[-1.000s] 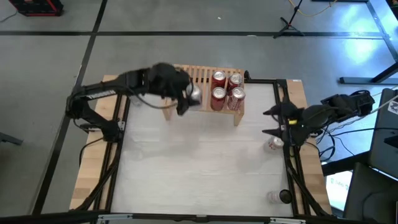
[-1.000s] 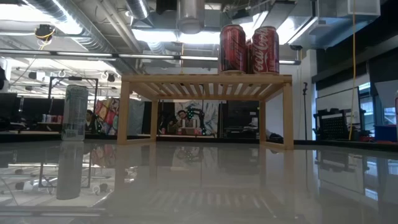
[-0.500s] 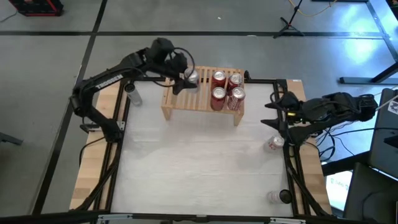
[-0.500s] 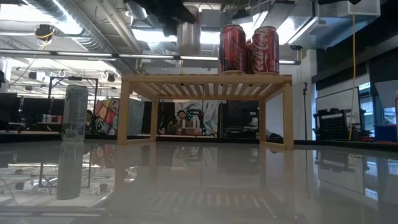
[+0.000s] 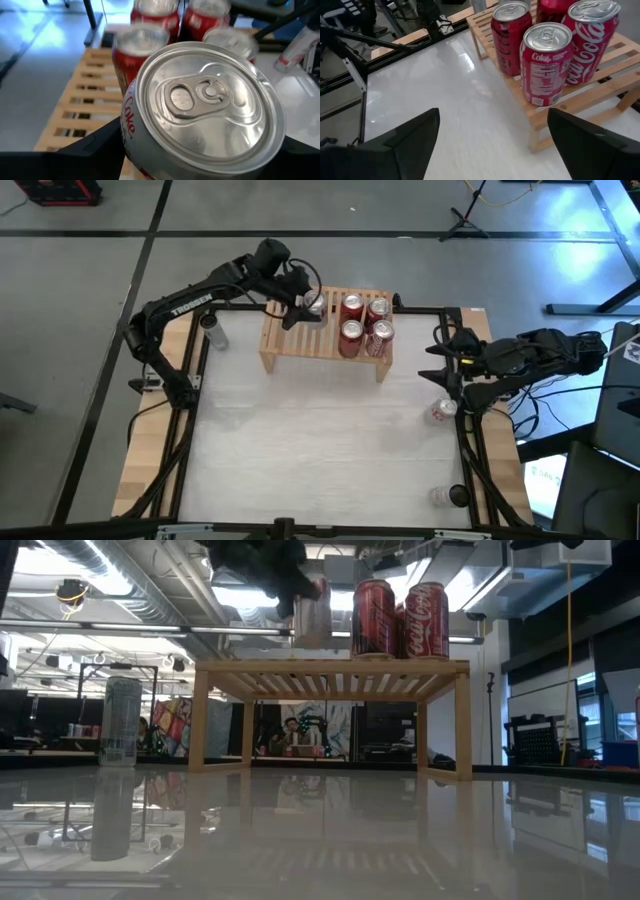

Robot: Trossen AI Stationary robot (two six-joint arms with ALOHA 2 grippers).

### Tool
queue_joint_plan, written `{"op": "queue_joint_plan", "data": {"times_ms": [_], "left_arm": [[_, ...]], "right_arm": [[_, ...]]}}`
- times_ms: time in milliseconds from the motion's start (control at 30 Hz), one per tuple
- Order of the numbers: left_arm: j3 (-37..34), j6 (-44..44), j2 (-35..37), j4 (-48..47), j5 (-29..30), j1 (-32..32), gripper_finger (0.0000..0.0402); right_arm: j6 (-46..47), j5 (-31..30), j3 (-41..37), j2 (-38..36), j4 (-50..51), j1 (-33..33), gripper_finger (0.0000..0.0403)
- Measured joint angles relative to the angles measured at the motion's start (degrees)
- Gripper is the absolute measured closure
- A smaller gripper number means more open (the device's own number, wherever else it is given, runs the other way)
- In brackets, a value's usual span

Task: Place canned beverage on shelf
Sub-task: Put the left silver soda can on the shelf

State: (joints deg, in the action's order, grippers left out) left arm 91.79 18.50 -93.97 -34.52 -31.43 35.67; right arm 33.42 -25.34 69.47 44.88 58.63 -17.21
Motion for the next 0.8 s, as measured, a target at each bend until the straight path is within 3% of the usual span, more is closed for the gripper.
{"op": "queue_joint_plan", "data": {"times_ms": [367,800], "left_arm": [[0.0,0.5,-5.1,1.4,-4.1,0.7,0.0112],[0.0,1.2,-5.2,2.3,-5.4,0.5,0.0112]], "right_arm": [[2.3,-1.6,0.0,3.2,0.0,0.0,0.0045],[2.9,-1.2,0.0,4.9,-0.1,0.0,0.0045]]}}
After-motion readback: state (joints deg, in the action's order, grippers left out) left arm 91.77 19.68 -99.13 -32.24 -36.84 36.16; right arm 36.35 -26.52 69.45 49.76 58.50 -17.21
